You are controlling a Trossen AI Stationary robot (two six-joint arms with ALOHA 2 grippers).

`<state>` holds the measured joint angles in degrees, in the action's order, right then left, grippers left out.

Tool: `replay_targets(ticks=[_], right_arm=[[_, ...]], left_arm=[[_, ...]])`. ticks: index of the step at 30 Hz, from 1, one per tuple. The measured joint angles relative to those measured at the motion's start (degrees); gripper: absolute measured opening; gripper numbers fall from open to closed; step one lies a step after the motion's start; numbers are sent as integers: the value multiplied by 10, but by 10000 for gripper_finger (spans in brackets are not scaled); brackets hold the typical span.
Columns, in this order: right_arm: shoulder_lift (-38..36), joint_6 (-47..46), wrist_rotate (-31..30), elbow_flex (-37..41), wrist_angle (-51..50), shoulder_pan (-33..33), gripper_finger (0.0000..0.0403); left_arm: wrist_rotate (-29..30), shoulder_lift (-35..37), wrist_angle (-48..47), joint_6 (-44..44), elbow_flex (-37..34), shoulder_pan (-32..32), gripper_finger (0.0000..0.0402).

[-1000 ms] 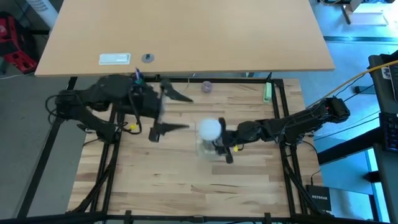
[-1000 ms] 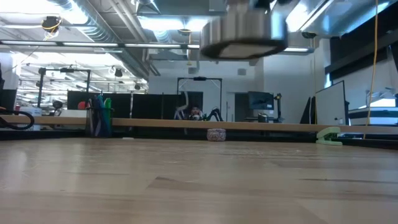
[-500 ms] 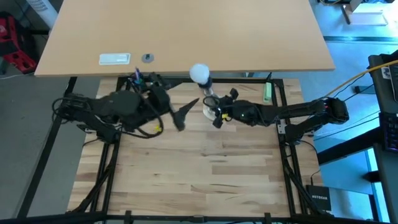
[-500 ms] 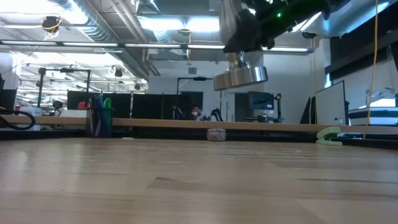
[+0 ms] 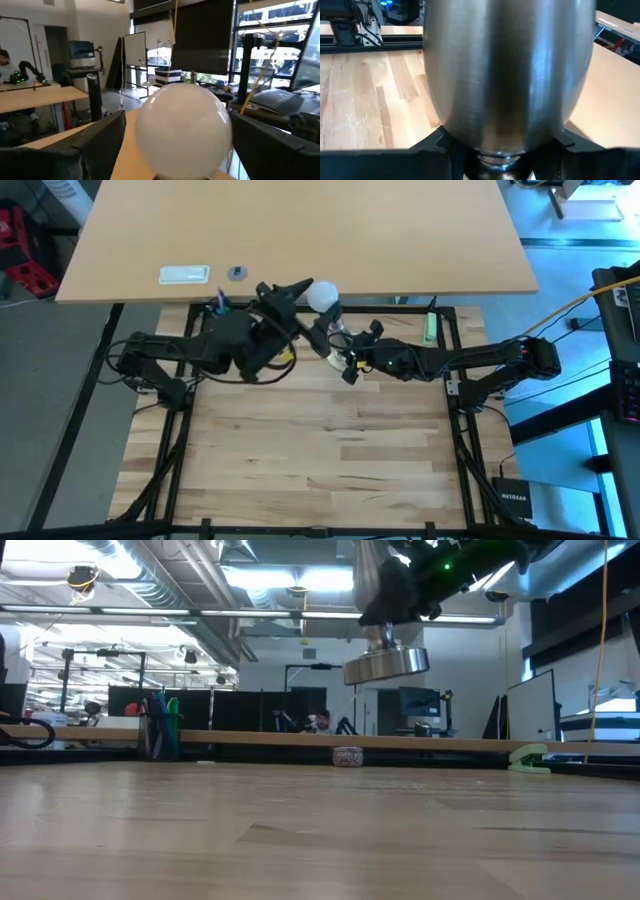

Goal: Screw lightbulb
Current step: Insert the lightbulb into the silver lamp

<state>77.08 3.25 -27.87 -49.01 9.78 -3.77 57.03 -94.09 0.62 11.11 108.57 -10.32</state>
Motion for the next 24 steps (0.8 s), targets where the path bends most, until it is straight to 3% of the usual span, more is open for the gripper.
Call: replay_targets(ticks=[6, 12, 17, 19, 24], right_arm=[[0, 1, 0, 0, -10, 0, 159], [0, 2, 15, 1, -8, 0, 159], [0, 3, 47, 1, -7, 18, 159], [-2, 2, 74, 2, -9, 33, 159], [-7, 3, 228, 2, 0, 71, 159]], left_arm=[[-29, -4, -2, -15, 0, 13, 322], [-29, -5, -10, 3, 0, 7, 237], [-58, 1, -50, 1, 2, -4, 237], [-89, 6, -69, -4, 2, -11, 237], [-179, 17, -107, -36, 3, -33, 237]])
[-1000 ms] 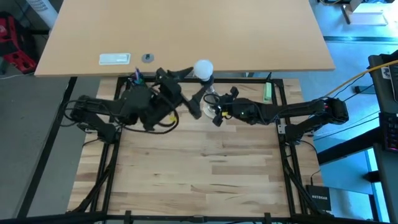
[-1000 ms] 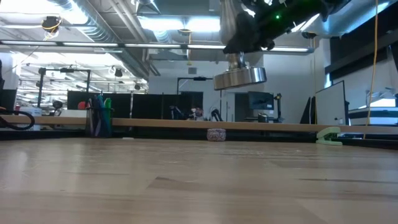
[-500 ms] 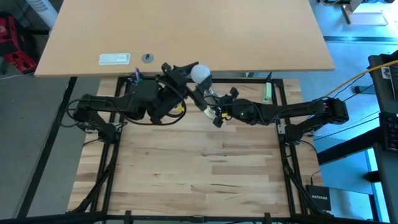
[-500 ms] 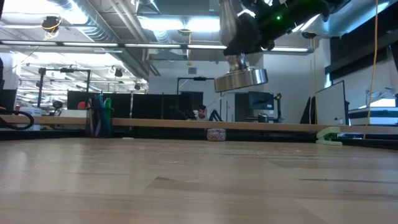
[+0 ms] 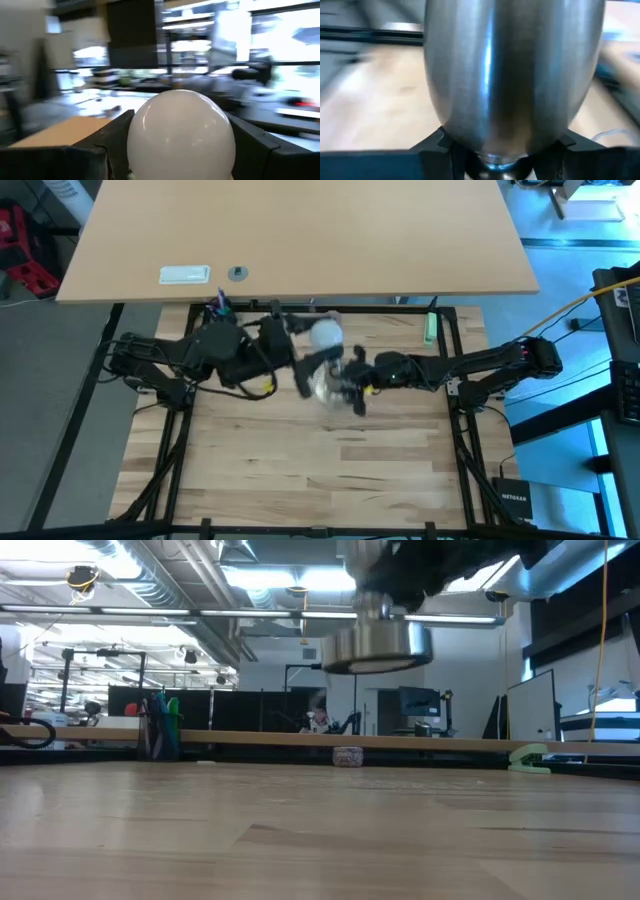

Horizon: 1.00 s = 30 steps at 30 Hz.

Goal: Screw lightbulb
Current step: Insert the lightbulb into the silver lamp

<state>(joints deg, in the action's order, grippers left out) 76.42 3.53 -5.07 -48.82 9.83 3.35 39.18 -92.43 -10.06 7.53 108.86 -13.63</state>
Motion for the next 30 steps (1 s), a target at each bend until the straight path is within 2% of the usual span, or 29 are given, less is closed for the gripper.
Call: replay_targets(ticks=[6, 10, 12, 16, 21, 23, 27, 30], right_arm=[[0, -17, 213, 1, -3, 62, 159], [7, -34, 300, 1, -24, 99, 159], [16, -32, 312, 1, -16, 115, 159], [37, -23, 331, 1, 19, 134, 159], [64, -15, 351, -4, 22, 144, 159], [72, -15, 357, -10, 22, 145, 159], [77, -16, 348, -22, 28, 144, 159], [77, -15, 329, -22, 36, 143, 159]], left_arm=[[-203, 7, -74, -86, 1, -2, 237], [-299, -5, -74, -92, 1, 0, 237], [-357, -11, -66, -62, -1, 1, 237], [-520, -27, -40, -4, -1, 11, 237], [-654, -39, -34, 49, -2, 26, 237], [-680, -43, -36, 53, -2, 32, 237], [-685, -43, -25, 41, -2, 33, 237], [-685, -41, -20, 34, -1, 33, 279]])
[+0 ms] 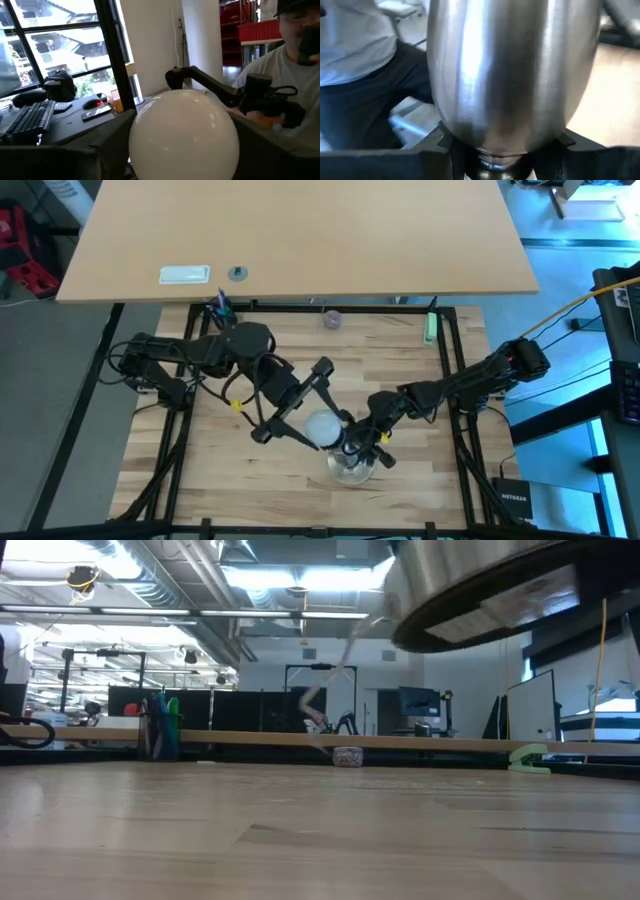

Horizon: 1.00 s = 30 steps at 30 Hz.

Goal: Screw lightbulb
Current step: Insert the lightbulb into the silver lamp

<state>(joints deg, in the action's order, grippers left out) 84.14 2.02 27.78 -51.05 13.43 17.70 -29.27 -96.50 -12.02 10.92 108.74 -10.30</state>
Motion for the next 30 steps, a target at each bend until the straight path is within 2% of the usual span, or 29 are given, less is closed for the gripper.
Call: replay_targets(ticks=[3, 7, 11, 16, 20, 24, 30], right_arm=[[-5, 28, -50, -4, 70, 1, 159], [-27, 26, -93, -10, 77, -5, 159], [-34, 18, -157, -2, 24, -19, 159], [-59, 13, -334, -9, 21, -52, 159], [-51, 18, -452, -2, -27, -92, 159], [-55, 30, -517, -5, -26, -143, 159], [-51, 30, -518, -4, -51, -206, 159]], left_arm=[[37, 11, -44, -13, 0, 3, 337], [181, 54, -99, -13, 1, -2, 379], [337, 111, -142, -18, 7, -13, 387], [546, 145, -212, -46, 2, -43, 388], [700, 167, -199, -54, 7, -64, 389], [724, 159, -199, -74, 6, -52, 389], [730, 142, -185, -99, 6, -34, 390]])
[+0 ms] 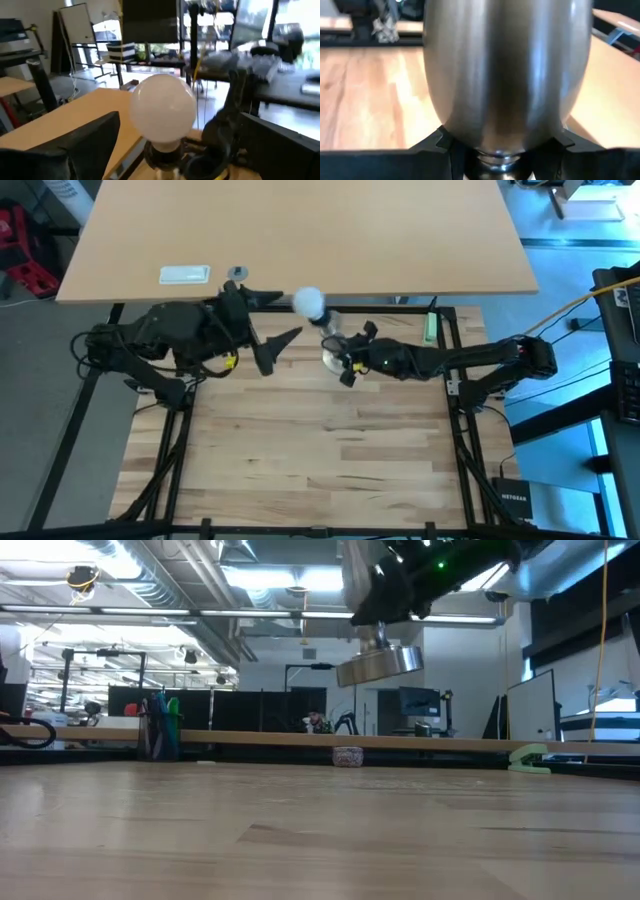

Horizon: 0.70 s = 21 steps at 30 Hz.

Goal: Screw lightbulb
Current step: Insert the lightbulb into the silver lamp

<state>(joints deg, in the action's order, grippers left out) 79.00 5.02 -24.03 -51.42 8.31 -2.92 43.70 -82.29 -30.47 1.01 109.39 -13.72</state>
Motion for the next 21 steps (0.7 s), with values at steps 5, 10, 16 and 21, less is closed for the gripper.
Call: replay_targets(ticks=[5, 10, 16, 21], right_arm=[[-2, -2, 2, -1, 9, -33, 159], [-1, -5, 11, -1, 7, -44, 159], [-1, -2, 22, -1, 4, -42, 159], [-1, -2, 23, -1, 5, -42, 159]], left_arm=[[88, -42, 43, 5, -1, 1, 390], [157, -83, 156, 67, -1, 10, 390], [197, -125, 294, 170, -2, 33, 390], [184, -119, 332, 173, 1, 52, 382]])
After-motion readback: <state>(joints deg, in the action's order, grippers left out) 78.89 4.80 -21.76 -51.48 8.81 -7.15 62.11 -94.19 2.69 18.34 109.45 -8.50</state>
